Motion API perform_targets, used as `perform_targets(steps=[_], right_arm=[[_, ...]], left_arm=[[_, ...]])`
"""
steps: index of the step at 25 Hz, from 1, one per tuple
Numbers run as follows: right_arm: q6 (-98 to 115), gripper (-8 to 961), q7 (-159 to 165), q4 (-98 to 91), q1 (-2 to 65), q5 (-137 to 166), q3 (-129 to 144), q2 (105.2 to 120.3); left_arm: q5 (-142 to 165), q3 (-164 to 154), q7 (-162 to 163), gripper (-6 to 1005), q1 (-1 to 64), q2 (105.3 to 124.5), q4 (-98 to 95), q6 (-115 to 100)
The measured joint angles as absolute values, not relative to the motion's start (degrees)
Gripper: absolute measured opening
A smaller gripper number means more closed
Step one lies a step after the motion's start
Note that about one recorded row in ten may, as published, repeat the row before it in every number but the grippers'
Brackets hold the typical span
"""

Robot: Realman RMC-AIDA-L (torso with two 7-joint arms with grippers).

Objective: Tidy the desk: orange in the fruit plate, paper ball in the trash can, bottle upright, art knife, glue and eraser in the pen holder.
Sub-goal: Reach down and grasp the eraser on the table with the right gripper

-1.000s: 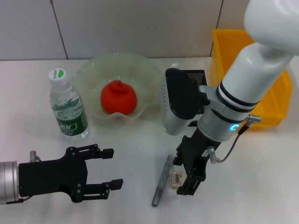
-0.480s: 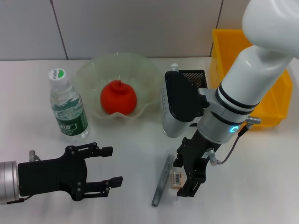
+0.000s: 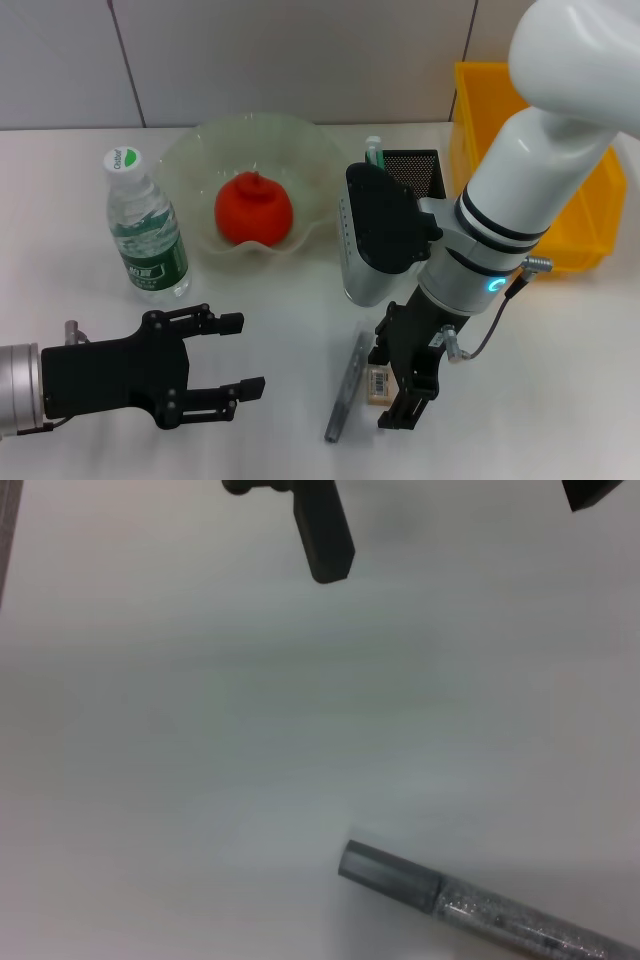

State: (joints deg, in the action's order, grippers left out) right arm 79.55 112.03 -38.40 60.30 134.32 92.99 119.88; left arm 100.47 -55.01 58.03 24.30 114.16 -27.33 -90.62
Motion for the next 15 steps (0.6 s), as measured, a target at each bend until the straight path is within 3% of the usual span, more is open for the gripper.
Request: perform_targets(steps=[13,15], right_arm=[[78.11,800,112.5,-37.14,60.97,134.03,94.45,119.88],[77.78,764,112.56,-37.1,60.99,134.03,94.65,119.88]], left_arm=[[100.17,-55.02,57.83,786,24.44,114.17,-27.4,-90.61],[100.16,-55.02,57.83,786,24.44,114.17,-27.41,-90.61]])
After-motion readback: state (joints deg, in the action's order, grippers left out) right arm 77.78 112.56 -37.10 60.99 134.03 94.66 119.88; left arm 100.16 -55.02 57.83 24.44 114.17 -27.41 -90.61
